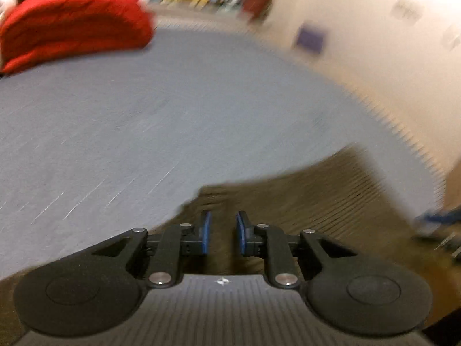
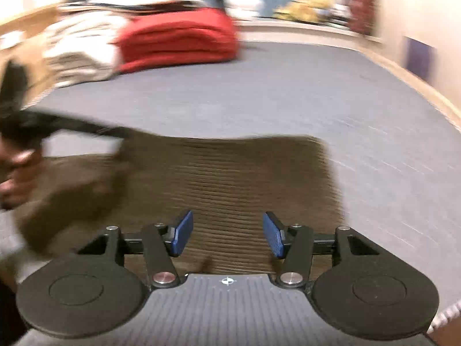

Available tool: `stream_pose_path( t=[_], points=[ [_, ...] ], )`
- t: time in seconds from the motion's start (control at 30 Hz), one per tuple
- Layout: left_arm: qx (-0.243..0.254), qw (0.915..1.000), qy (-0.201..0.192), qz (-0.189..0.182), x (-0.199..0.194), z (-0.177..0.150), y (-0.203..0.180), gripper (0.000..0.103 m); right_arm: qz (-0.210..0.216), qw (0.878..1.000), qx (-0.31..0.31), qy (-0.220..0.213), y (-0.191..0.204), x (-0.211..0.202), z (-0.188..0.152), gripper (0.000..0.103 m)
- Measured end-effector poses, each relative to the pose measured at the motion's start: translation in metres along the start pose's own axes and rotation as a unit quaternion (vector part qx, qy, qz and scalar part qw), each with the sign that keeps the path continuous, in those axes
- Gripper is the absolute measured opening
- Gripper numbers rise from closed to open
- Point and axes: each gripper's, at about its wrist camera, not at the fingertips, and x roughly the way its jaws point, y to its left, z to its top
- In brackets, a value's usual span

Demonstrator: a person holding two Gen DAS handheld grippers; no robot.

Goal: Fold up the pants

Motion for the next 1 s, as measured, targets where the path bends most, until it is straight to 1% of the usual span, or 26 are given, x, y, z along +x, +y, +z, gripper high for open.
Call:
stream_pose_path(
  t=[0.03,0.07,0.1,0.17,0.2,0.27,0.3,0.33,0.43,0.5,0.53,0.57,0.6,0.63,0.67,0.7,0.73,0.77,0.83,0.9,0.93,0.97,1.0],
  points=[
    [-0.013,0.9998,0.011,0.001,0.006,-0.003,0.004,0.032,-0.027,1.0,0.012,0.007,-0.007,0.003,-0.001,0.059],
    [-0.033,0.9994,0.009,-0.003,0.006,-0.004,0.009,0.032,-0.057,0.998,0.029,0.017,-0.016,0.007,-0.003,0.059],
    [-0.041,0.9991,0.007,-0.006,0.004,-0.002,0.009,0.032,-0.077,0.996,0.045,0.024,-0.023,0.01,-0.006,0.061],
    [-0.025,0.9997,-0.008,0.002,-0.006,0.001,0.002,0.032,-0.103,0.989,0.093,0.042,-0.043,0.015,-0.009,0.062],
    [-0.016,0.9997,-0.016,0.003,-0.012,0.001,-0.001,0.032,-0.108,0.986,0.117,0.051,-0.051,0.017,-0.011,0.063],
    [-0.01,0.9996,-0.026,-0.01,-0.023,0.003,-0.005,0.032,-0.106,0.977,0.168,0.073,-0.067,0.023,-0.016,0.066],
    [-0.008,0.9994,-0.027,-0.017,-0.025,0.003,-0.009,0.032,-0.101,0.974,0.184,0.081,-0.071,0.025,-0.018,0.07],
    [-0.005,0.9993,-0.027,-0.025,-0.028,0.0,-0.014,0.032,-0.095,0.972,0.198,0.088,-0.076,0.028,-0.021,0.072],
    [0.016,0.9986,-0.023,-0.046,-0.028,-0.001,-0.026,0.032,-0.085,0.969,0.209,0.098,-0.08,0.035,-0.03,0.073],
    [0.029,0.9981,-0.003,-0.055,-0.019,-0.002,-0.029,0.032,-0.071,0.97,0.21,0.103,-0.08,0.039,-0.033,0.073],
    [0.035,0.9979,0.016,-0.052,-0.008,-0.006,-0.033,0.032,-0.064,0.969,0.212,0.107,-0.08,0.04,-0.032,0.075],
    [0.046,0.9976,0.039,-0.035,0.003,-0.011,-0.034,0.032,-0.062,0.969,0.212,0.109,-0.081,0.042,-0.031,0.075],
    [0.059,0.9968,0.047,-0.027,0.007,-0.015,-0.037,0.032,-0.062,0.97,0.21,0.109,-0.081,0.043,-0.031,0.076],
    [0.076,0.9958,0.045,-0.021,0.009,-0.017,-0.042,0.033,-0.061,0.97,0.209,0.109,-0.08,0.044,-0.03,0.076],
    [0.093,0.9947,0.043,-0.016,0.008,-0.018,-0.048,0.038,-0.063,0.97,0.208,0.107,-0.078,0.043,-0.03,0.074],
    [0.097,0.9942,0.042,-0.016,0.007,-0.018,-0.051,0.041,-0.066,0.971,0.205,0.104,-0.077,0.041,-0.03,0.071],
    [0.095,0.9944,0.042,-0.019,0.006,-0.017,-0.053,0.045,-0.071,0.972,0.199,0.102,-0.076,0.04,-0.03,0.066],
    [0.093,0.9946,0.042,-0.022,0.006,-0.017,-0.054,0.047,-0.076,0.974,0.192,0.099,-0.073,0.038,-0.029,0.062],
    [0.093,0.9946,0.038,-0.024,0.004,-0.015,-0.055,0.048,-0.084,0.975,0.185,0.09,-0.069,0.031,-0.029,0.046],
    [0.085,0.9955,0.031,-0.027,0.002,-0.013,-0.053,0.051,-0.082,0.976,0.184,0.077,-0.067,0.025,-0.025,0.037],
    [0.078,0.9963,0.022,-0.028,-0.004,-0.012,-0.052,0.056,-0.084,0.978,0.179,0.065,-0.063,0.018,-0.024,0.034],
    [0.067,0.9973,0.007,-0.03,-0.013,-0.01,-0.05,0.063,-0.088,0.981,0.163,0.053,-0.056,0.012,-0.021,0.032],
    [0.058,0.9977,-0.005,-0.035,-0.017,-0.007,-0.051,0.066,-0.096,0.985,0.139,0.037,-0.046,0.006,-0.019,0.031]
  ],
)
